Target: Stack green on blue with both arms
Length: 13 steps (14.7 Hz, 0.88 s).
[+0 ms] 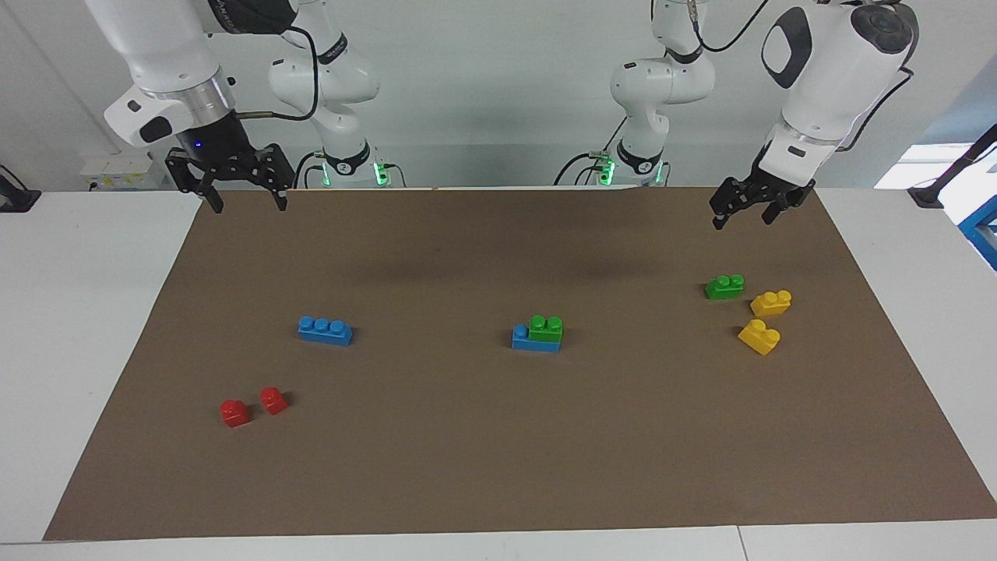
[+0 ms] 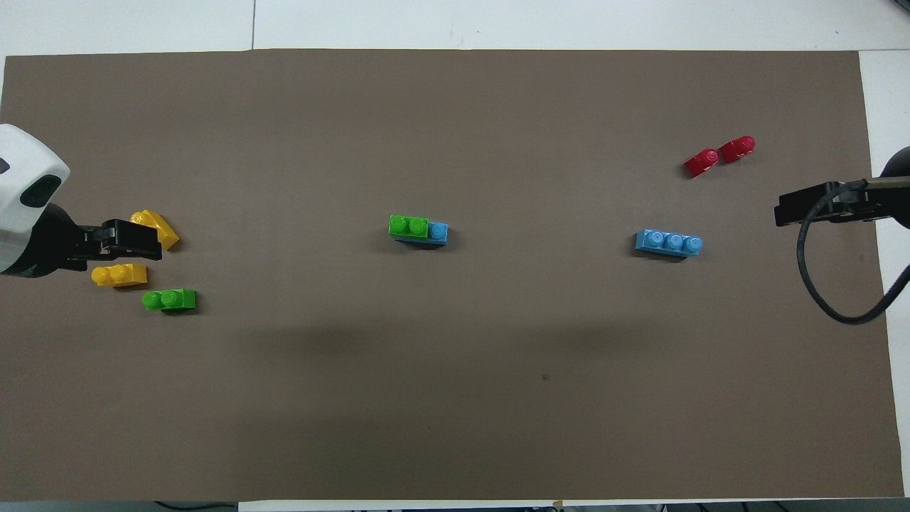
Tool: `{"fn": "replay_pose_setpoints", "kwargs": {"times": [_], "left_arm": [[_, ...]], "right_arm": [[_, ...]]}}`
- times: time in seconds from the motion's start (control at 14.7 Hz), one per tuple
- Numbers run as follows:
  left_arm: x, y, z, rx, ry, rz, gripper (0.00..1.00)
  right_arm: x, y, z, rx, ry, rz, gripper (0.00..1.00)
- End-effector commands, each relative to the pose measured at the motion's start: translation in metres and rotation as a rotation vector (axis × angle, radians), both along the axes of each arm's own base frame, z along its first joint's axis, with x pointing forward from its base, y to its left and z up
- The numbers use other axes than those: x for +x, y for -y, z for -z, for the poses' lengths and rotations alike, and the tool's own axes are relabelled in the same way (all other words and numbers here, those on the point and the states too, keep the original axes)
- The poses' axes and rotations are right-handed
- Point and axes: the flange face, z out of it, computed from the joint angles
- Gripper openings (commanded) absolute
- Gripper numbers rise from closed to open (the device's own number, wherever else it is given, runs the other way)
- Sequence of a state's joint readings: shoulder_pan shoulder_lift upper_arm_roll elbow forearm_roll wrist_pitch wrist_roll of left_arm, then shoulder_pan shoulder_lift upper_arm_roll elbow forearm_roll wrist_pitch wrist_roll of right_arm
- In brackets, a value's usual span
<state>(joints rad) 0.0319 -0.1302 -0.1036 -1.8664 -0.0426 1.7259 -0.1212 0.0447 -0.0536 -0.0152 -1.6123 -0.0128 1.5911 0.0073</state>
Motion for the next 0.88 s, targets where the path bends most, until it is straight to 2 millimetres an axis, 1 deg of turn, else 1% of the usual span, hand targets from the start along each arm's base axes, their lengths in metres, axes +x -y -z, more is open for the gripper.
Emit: {"fn": "replay_pose_setpoints", "kwargs": {"times": [0.0, 0.14, 0.82], "left_arm": [[-0.0007, -0.0014, -0.0034, -0.015, -0.015, 0.01, 1.0], [-0.0011, -0.0014, -0.0042, -0.015, -0.013, 0.01, 1.0], [-0.0005, -0.0008, -0.0043, -0.014, -0.012, 0.01, 1.0]], "right_arm": [[0.0, 0.0081, -0.0028, -0.02, -0.011, 0.0, 1.0], [-0.0011, 0.0128, -0.0017, -0.017, -0.018, 0.009, 1.0], [-0.0022, 0.0098, -0.0011, -0.005, -0.02, 0.006, 1.0]]}}
